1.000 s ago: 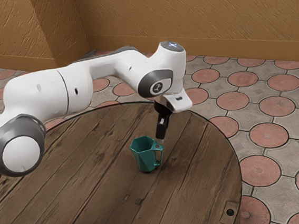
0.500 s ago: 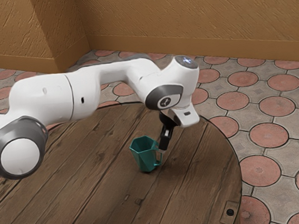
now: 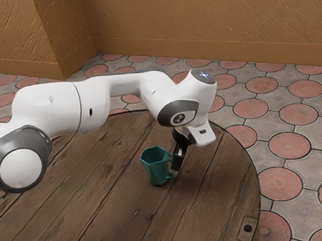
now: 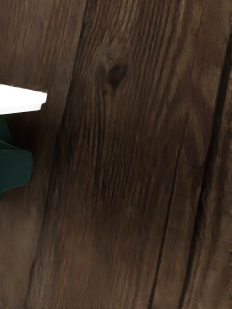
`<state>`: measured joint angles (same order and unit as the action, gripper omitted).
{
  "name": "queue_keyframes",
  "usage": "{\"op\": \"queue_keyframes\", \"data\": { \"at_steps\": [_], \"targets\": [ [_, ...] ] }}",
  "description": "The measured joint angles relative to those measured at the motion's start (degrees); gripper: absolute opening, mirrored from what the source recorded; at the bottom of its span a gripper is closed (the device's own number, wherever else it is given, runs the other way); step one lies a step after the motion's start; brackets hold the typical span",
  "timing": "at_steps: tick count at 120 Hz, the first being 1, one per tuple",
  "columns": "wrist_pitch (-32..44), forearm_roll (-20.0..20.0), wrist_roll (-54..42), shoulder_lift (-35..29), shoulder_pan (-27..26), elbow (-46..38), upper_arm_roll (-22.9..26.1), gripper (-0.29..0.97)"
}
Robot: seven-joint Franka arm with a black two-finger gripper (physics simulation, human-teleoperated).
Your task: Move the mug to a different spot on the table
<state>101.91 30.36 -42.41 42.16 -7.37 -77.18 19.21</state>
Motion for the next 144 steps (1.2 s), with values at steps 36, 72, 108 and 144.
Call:
{"op": "queue_keyframes", "data": {
  "at_steps": [36, 72, 108, 144],
  "targets": [
    [0.16, -1.43, -5.33, 0.33, 0.61, -0.61, -0.94, 0.65],
    [0.52, -1.82, -8.91, 0.34, 0.69, -0.91, -1.72, 0.55],
    [1.11, -4.45, -10.97, 0.36, 0.69, -0.89, -1.83, 0.33],
    [1.29, -4.57, -12.34, 0.35, 0.69, -0.84, -2.87, 0.13]
  ]
}}
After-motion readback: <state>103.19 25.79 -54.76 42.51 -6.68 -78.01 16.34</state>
